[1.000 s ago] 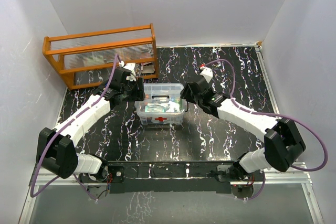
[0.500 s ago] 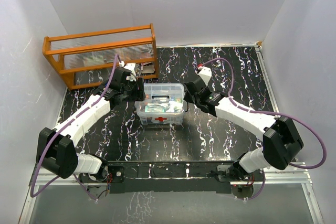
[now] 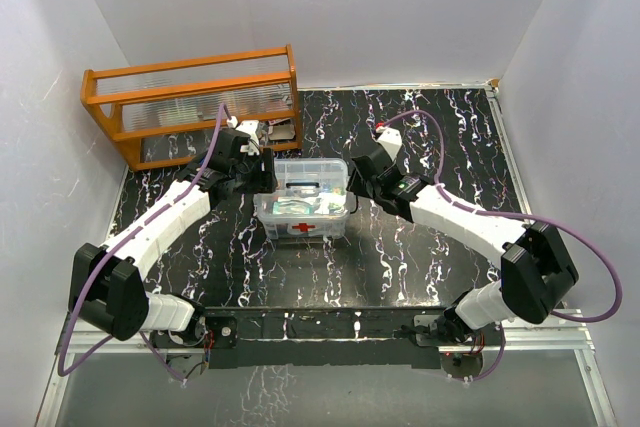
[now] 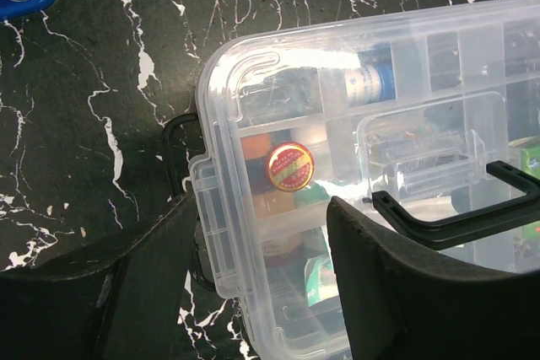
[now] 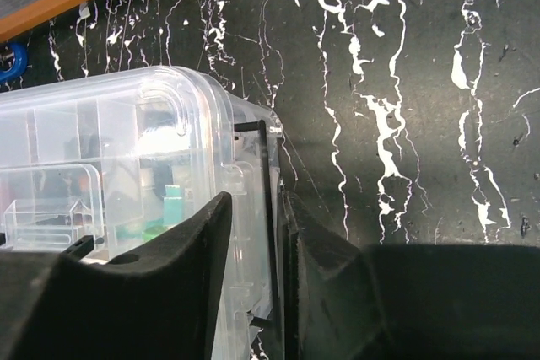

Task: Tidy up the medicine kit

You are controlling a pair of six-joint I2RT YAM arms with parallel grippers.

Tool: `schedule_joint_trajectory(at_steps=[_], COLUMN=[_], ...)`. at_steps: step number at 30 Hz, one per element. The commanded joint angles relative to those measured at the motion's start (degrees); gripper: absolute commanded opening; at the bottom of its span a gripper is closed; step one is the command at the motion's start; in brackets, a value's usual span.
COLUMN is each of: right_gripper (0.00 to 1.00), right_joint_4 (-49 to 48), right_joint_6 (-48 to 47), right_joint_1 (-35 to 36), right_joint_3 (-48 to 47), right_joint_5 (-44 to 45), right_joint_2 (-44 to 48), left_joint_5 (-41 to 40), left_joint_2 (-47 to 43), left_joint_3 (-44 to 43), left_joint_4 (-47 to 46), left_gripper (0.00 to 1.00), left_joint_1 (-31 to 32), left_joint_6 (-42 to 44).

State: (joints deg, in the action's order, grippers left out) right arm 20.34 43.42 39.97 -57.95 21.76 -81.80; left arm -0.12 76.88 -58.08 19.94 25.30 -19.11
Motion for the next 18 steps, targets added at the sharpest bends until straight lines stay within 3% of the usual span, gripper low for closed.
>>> schedule_joint_trajectory(at_steps=[1, 7, 18], right_gripper=[0.31, 0.34, 0.03], right_joint_4=[-4.0, -5.4, -6.9], right_joint_6=[1.4, 1.9, 3.2], right_joint_1=[1.2, 1.2, 1.2], right_joint_3=[0.3, 1.2, 2.2], right_joint_5=[-8.0, -8.9, -10.9], right_joint_2=[1.6, 2.5, 1.4], left_joint_5=[0.5, 1.8, 1.7], left_joint_2=[0.5, 1.0, 1.3], left_joint_3=[1.4, 1.2, 1.1], left_joint_4=[4.1, 4.0, 4.2], left_gripper=[0.60, 0.59, 0.58], left_joint_1=[0.0, 0.0, 0.1], left_joint_6=[0.6, 0.9, 0.7])
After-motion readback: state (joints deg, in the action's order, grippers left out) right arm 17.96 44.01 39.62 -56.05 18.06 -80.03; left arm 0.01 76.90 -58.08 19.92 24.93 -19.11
